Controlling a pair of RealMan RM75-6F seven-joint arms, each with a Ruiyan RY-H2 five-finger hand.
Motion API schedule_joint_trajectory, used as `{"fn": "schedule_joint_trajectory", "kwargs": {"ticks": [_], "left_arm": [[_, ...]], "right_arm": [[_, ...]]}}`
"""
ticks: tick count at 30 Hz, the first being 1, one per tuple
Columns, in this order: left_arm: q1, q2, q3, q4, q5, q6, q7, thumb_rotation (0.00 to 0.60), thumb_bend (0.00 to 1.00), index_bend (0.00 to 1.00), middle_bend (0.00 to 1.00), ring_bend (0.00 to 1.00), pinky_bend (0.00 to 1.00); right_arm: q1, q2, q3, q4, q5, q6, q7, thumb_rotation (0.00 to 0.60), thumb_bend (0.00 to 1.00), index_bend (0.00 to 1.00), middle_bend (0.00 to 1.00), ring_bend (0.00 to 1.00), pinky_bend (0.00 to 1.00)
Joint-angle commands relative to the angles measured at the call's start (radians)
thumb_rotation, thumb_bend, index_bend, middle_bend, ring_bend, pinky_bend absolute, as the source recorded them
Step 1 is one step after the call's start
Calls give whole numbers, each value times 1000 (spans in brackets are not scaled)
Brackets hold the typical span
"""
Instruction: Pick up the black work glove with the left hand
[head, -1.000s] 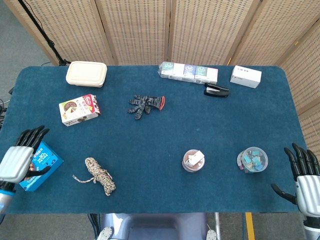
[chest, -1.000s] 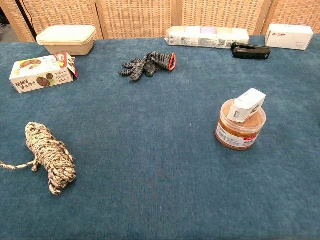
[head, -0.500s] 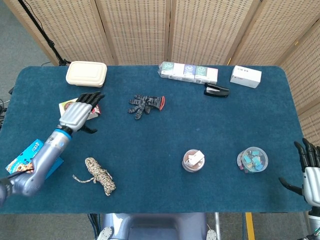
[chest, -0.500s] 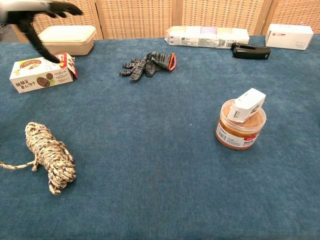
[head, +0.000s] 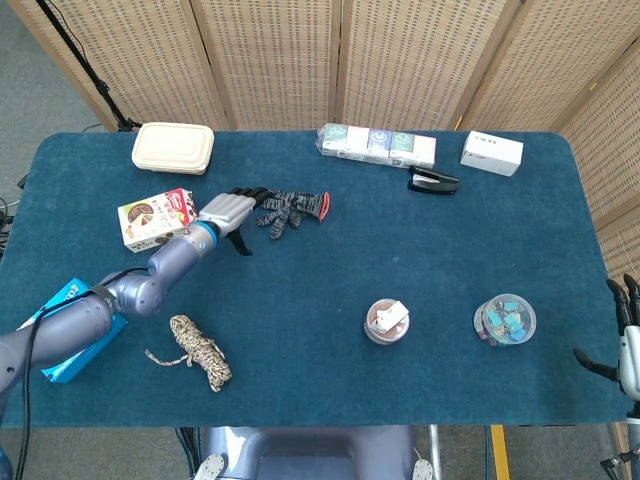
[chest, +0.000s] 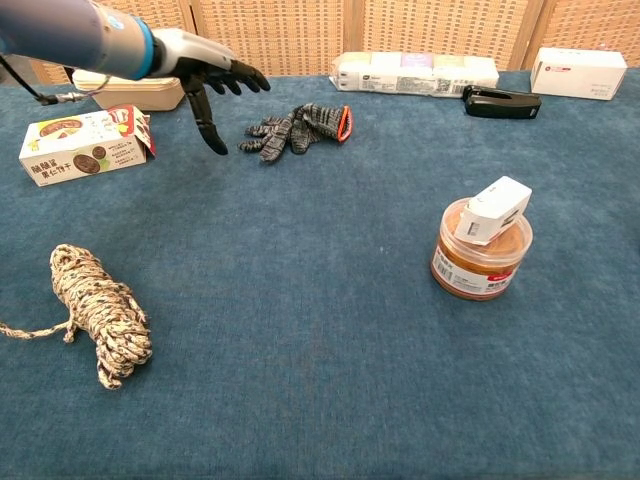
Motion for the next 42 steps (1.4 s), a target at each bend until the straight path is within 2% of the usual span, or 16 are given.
{"fn": "schedule_joint_trajectory", "kwargs": {"ticks": [1,7,11,15,17,21,29,32,35,39,42], "left_arm": [[-54,-86,12,115,5,-50,-58,600,117,0,0,0,0],[-87,-146,9,205,35,-110,-112,600,117,0,0,0,0],[-96,-145,5,205,58,-161,-140,600,117,0,0,0,0],[-102,-91,23,143,79,-246,-162,600,117,0,0,0,0],[-109,-43,46,90,83,-304,-183,600,118,0,0,0,0],[-121,43,101,-22,101,-345,-223,600,119,0,0,0,0],[-72,287,188,-365,164,-281,-235,600,119,0,0,0,0],[-57,383,221,-468,181,-256,-240,600,119,0,0,0,0],[-37,467,232,-549,187,-203,-250,600,120,0,0,0,0],[-10,515,227,-597,189,-100,-260,600,120,0,0,0,0],[8,483,223,-576,181,18,-254,600,120,0,0,0,0]], "right_arm": [[3,-4,1,7,4,-6,1,600,0,0,0,0,0],[3,-3,4,13,7,-3,7,600,0,0,0,0,0],[-1,2,6,10,3,9,14,600,0,0,0,0,0],[-4,6,7,7,-1,17,21,600,0,0,0,0,0],[-5,8,5,4,-5,21,22,600,0,0,0,0,0],[-9,10,2,-5,-14,30,20,600,0,0,0,0,0],[-15,12,-3,-23,-32,51,10,600,0,0,0,0,0],[-15,12,-6,-27,-37,53,9,600,0,0,0,0,0],[-15,12,-8,-29,-40,51,9,600,0,0,0,0,0],[-13,14,-9,-29,-41,46,15,600,0,0,0,0,0],[-14,18,-7,-29,-38,46,26,600,0,0,0,0,0]]}}
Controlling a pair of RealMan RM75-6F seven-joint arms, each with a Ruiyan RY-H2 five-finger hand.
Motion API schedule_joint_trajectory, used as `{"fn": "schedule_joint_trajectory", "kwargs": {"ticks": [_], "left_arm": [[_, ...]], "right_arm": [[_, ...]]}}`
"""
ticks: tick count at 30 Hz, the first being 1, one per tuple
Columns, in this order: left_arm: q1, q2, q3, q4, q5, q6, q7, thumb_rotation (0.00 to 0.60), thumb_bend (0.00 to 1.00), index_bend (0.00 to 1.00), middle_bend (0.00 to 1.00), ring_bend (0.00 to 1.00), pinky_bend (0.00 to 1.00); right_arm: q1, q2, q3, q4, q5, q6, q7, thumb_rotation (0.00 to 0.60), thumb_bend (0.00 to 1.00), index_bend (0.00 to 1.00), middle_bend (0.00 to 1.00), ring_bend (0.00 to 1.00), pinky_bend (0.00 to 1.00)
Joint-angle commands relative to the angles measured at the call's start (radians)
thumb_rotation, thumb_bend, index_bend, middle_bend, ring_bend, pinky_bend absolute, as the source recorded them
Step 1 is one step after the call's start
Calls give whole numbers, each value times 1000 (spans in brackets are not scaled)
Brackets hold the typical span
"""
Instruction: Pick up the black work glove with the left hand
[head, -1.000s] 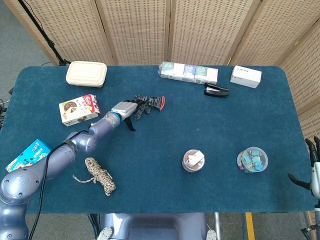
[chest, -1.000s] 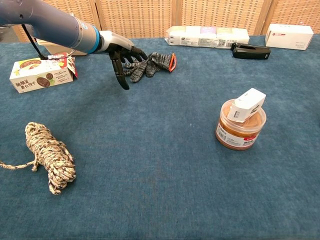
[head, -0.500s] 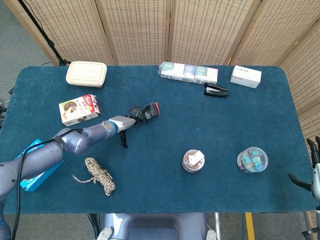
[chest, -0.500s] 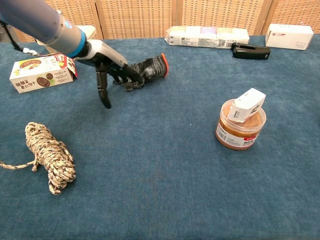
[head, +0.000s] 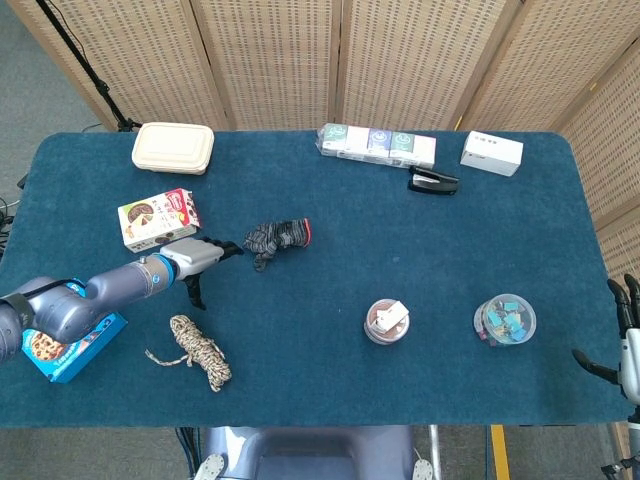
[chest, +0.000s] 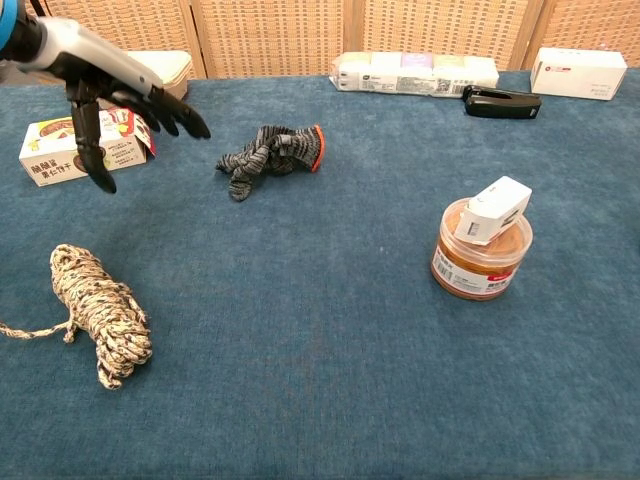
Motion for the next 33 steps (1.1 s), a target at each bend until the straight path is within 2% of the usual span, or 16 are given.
{"fn": "schedule_joint_trajectory", "kwargs": {"ticks": [1,4,7,14,19,27,29,31,33], "left_arm": [[32,-34,5,12,-6,157,7,600,120,0,0,0,0],[14,-146,16,96,-64,249,45,600,115,0,0,0,0],[-28,-263,32,195,-148,296,99,600,112,0,0,0,0],[-142,-475,103,406,-402,323,230,600,113,0,0,0,0],[-178,-571,141,514,-576,356,309,600,112,0,0,0,0],[-207,-633,160,601,-720,312,371,600,112,0,0,0,3],[-212,-652,158,622,-737,326,383,600,114,0,0,2,51],[-212,-669,152,634,-747,348,396,600,119,1,6,42,141],[-211,-676,149,636,-754,362,410,600,123,69,97,164,260]], "right_arm": [[-1,3,2,0,2,1,8,600,0,0,0,0,0],[-2,7,3,2,4,1,15,600,0,0,0,0,0],[-2,8,5,5,9,-2,22,600,0,0,0,0,0],[-3,11,14,18,31,-9,38,600,0,0,0,0,0],[-2,11,18,30,43,-19,50,600,0,0,0,0,0],[3,7,19,39,51,-32,55,600,0,0,0,0,0],[3,5,19,40,51,-33,56,600,0,0,0,0,0],[3,4,18,40,49,-33,55,600,0,0,0,0,0],[3,4,18,41,49,-32,55,600,0,0,0,0,0]]}}
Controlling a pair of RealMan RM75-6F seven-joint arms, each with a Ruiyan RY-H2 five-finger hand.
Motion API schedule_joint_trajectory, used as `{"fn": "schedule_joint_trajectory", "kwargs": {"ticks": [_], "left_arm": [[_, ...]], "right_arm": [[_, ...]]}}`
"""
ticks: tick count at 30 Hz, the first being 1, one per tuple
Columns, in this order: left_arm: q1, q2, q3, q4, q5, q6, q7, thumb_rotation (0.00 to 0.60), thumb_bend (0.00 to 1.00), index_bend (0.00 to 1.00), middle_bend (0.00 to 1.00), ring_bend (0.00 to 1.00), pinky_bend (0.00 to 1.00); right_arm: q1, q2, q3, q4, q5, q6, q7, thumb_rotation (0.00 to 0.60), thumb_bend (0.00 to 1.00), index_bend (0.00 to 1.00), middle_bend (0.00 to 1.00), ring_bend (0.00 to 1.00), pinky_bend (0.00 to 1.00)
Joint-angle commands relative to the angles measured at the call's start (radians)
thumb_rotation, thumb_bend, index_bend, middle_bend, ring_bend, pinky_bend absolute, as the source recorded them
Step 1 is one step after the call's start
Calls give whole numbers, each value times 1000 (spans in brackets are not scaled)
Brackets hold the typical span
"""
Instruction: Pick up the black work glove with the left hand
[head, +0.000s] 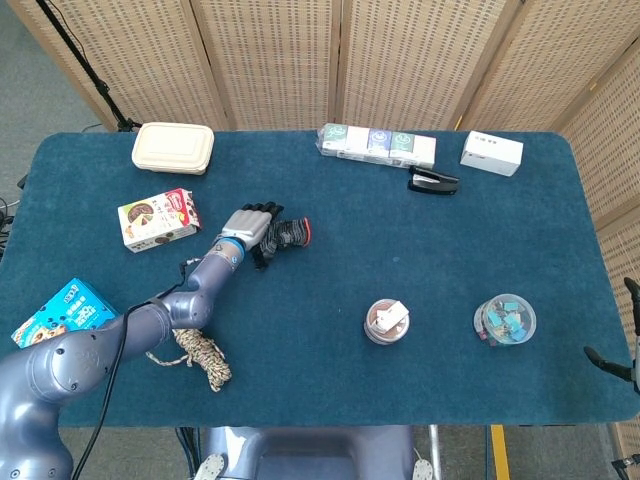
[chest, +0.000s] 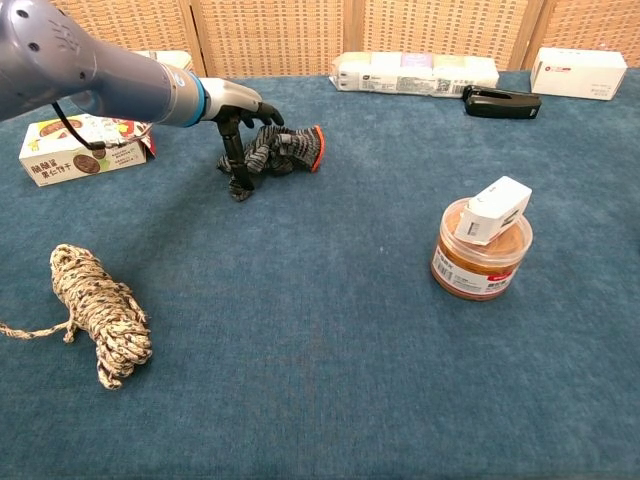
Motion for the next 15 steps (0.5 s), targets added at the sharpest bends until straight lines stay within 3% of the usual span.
{"fn": "schedule_joint_trajectory", "kwargs": {"ticks": [1,2,5,11,15], "left_arm": [[-2,-16,-3,9,-25,28,32,600,124,117,150,212,299],[-3,-18,-2,8,-39,32,45,600,124,224,247,294,360],[-9,-24,-3,3,-79,56,82,600,126,387,384,399,438],[6,-18,-29,-36,-84,129,137,600,221,546,516,493,527],[25,-5,-42,-66,-71,169,168,600,269,572,532,513,546]], "right_arm": [[0,-1,0,0,0,1,0,600,0,0,0,0,0],[0,-1,0,0,0,1,0,600,0,0,0,0,0],[1,-1,-2,0,-3,-1,0,600,0,0,0,0,0],[-1,-1,-7,-6,-12,4,-9,600,0,0,0,0,0],[-1,-2,-11,-11,-19,6,-16,600,0,0,0,0,0]]}}
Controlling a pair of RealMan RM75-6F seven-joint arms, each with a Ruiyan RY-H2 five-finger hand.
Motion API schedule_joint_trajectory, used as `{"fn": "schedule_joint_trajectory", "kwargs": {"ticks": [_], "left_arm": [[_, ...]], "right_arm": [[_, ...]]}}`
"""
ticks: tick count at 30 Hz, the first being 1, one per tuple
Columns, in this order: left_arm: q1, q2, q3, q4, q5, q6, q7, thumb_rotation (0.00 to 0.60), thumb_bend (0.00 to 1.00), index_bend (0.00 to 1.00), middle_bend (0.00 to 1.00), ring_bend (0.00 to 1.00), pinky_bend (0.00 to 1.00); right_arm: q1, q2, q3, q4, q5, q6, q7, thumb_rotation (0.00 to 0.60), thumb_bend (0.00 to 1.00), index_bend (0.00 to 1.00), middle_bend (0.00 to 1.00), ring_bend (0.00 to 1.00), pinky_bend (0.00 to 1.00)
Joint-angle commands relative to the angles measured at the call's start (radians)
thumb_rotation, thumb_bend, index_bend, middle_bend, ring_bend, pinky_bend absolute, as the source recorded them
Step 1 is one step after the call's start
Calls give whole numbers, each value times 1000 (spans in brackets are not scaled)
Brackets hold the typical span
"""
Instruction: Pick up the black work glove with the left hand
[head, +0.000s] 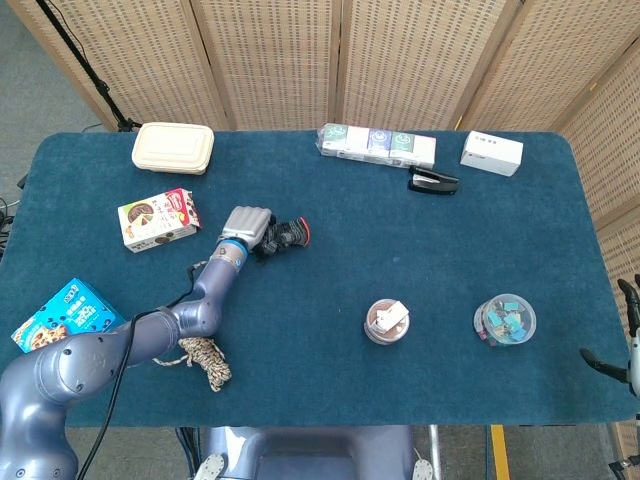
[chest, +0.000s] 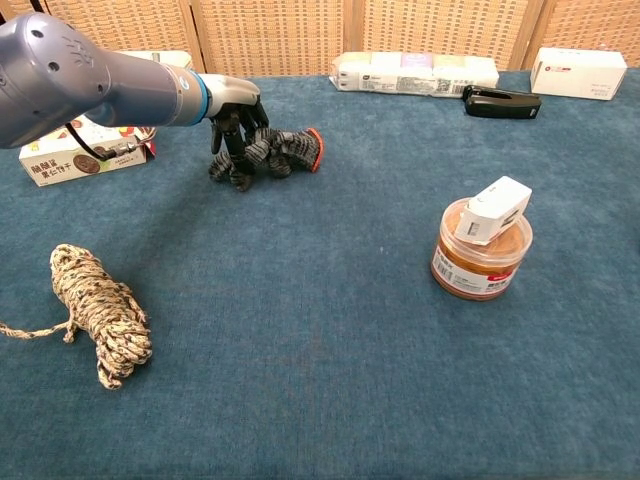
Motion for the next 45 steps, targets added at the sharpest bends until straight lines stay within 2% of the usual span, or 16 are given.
{"fn": "schedule_joint_trajectory", "kwargs": {"ticks": [1,4,7,13,18,21,25,28,32,38,45], "left_arm": [[20,12,-16,-25,13,26,20,600,278,574,533,514,546],[39,21,-34,-38,37,41,23,600,316,580,538,519,547],[70,38,-60,-67,111,63,-4,600,351,583,541,521,547],[133,103,-87,-156,329,124,-66,600,377,597,551,524,547],[177,206,-119,-291,501,147,-131,600,376,598,552,524,547],[208,281,-157,-379,641,128,-243,600,383,598,552,524,547],[245,389,-196,-469,897,90,-445,600,407,598,552,515,547],[272,450,-219,-521,1044,122,-586,600,414,598,552,512,547],[298,513,-238,-588,1165,169,-753,600,416,598,552,512,547],[273,583,-257,-642,1218,98,-955,600,430,598,550,507,547],[258,575,-274,-641,1210,94,-945,600,432,598,548,506,547]], "right_arm": [[0,0,-2,-4,-4,1,-4,600,0,0,0,0,0],[-1,0,-5,-9,-10,6,-6,600,0,0,0,0,0],[-2,-2,-8,-12,-17,9,-13,600,0,0,0,0,0],[22,-13,-29,-1,-61,-24,-7,600,0,0,0,0,0],[70,-18,-36,9,-107,-72,-10,600,0,0,0,0,0],[104,-1,-41,-1,-154,-98,-1,600,0,0,0,0,0],[158,32,-38,-32,-214,-131,52,600,0,2,0,0,0],[194,56,-36,-64,-238,-163,99,600,0,8,0,0,0],[231,75,-43,-95,-283,-186,134,600,0,15,0,0,0],[267,87,-68,-132,-353,-194,181,600,0,33,0,0,0],[297,66,-108,-166,-425,-207,182,600,0,59,0,0,0]]}}
